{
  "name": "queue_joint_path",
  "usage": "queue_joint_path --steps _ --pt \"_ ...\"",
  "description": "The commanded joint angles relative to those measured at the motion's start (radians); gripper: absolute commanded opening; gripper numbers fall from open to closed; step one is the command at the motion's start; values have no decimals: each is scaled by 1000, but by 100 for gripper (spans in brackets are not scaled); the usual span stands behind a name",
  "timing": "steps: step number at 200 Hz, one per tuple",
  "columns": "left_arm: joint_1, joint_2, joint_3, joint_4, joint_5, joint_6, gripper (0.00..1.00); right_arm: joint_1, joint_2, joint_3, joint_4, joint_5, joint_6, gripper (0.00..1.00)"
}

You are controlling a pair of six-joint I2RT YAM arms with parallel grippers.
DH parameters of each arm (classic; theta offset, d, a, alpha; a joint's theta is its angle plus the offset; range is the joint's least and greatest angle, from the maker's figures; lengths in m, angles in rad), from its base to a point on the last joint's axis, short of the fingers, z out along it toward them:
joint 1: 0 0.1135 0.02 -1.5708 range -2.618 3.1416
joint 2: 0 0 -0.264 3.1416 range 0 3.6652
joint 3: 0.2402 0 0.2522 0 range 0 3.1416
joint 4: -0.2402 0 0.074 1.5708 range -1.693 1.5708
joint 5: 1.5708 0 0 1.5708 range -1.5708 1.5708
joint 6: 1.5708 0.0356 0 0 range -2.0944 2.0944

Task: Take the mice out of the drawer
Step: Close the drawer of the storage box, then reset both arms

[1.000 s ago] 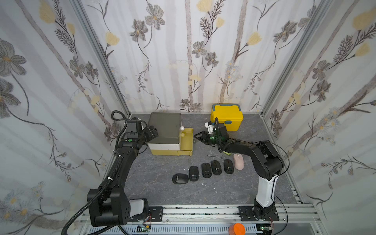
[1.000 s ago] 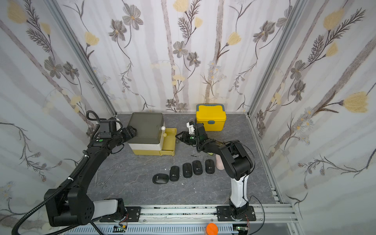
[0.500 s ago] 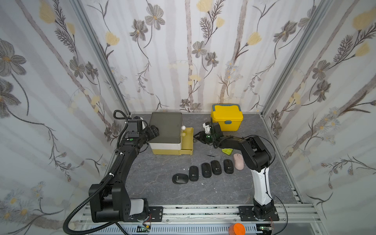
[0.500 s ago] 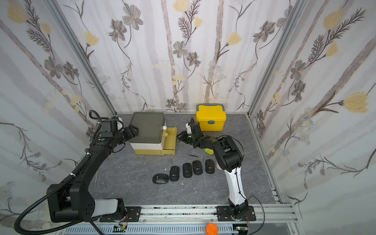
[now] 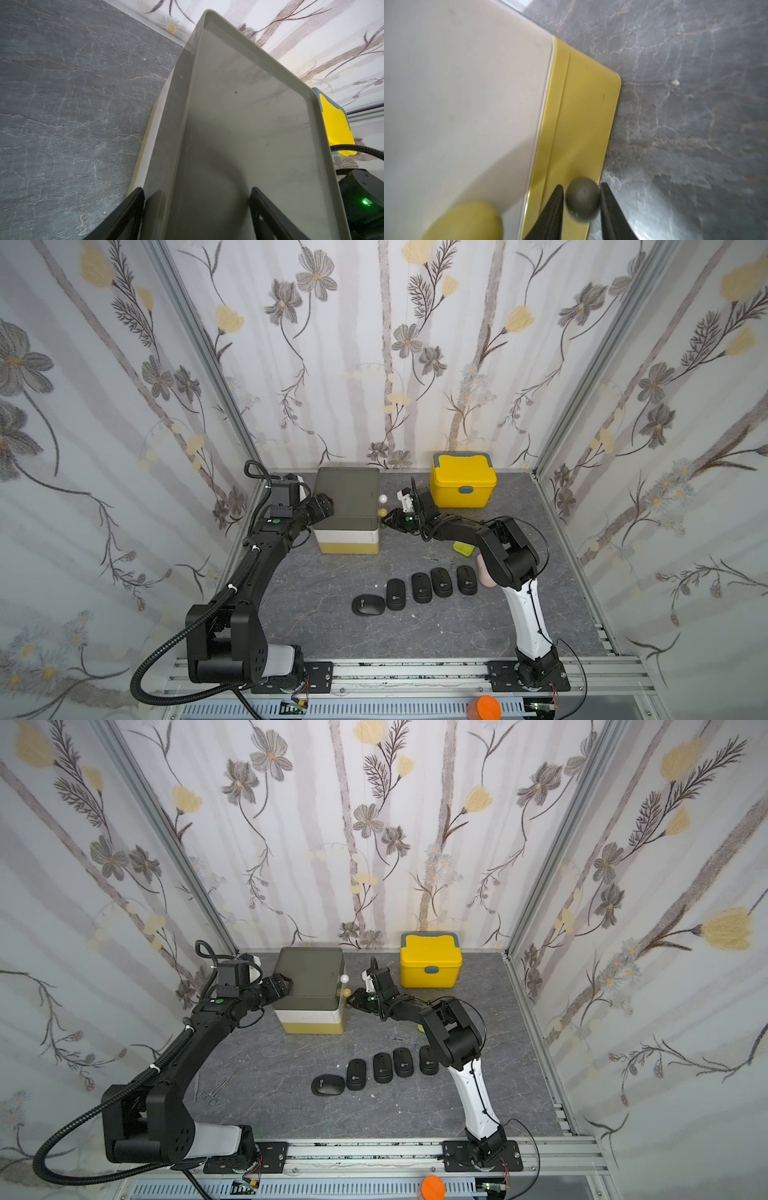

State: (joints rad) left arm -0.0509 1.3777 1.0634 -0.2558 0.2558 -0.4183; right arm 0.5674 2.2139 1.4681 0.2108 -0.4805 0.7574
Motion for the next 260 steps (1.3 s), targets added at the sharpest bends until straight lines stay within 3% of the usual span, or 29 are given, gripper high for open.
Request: queue_joint_path --steps 1,59,78,101,114,127,137,147,178,219,228,241,260 --pt "-1 -7 15 -72 -57 10 82 -15 -96 -48 -5 35 -32 30" --pt "62 -214 30 -127 -161 15 98 -123 -526 -332 -146 279 -175 36" --pt "89 -290 14 -176 -249 15 100 -151 -692 -404 -213 467 -273 45" --pt "110 -387 -77 -216 -440 -37 100 -194 -863 -520 -237 737 -350 58" --pt "111 -456 -178 -182 -545 -61 100 -227 -950 -608 -198 875 -376 76" --pt "112 -527 -296 -119 -640 -83 100 -281 -1002 -695 -136 931 -388 94" --pt "111 -575 -381 -68 -704 -104 100 -322 -1017 -767 -87 968 -399 100" --pt "112 -619 -476 11 -742 -109 100 -361 -1017 -821 -35 1010 -409 100" --pt "109 -653 -739 387 -707 -61 100 -446 -960 -998 278 975 -502 99" --pt "110 -432 -991 1047 -570 139 100 -485 -878 -1148 605 884 -608 99" --pt "110 -386 -985 1112 -537 171 100 -492 -886 -1155 626 854 -613 99" --pt "109 -325 -992 1238 -443 239 100 -507 -888 -1216 796 772 -647 99" --pt "109 -227 -978 1348 -389 271 100 -527 -841 -1272 988 700 -697 99"
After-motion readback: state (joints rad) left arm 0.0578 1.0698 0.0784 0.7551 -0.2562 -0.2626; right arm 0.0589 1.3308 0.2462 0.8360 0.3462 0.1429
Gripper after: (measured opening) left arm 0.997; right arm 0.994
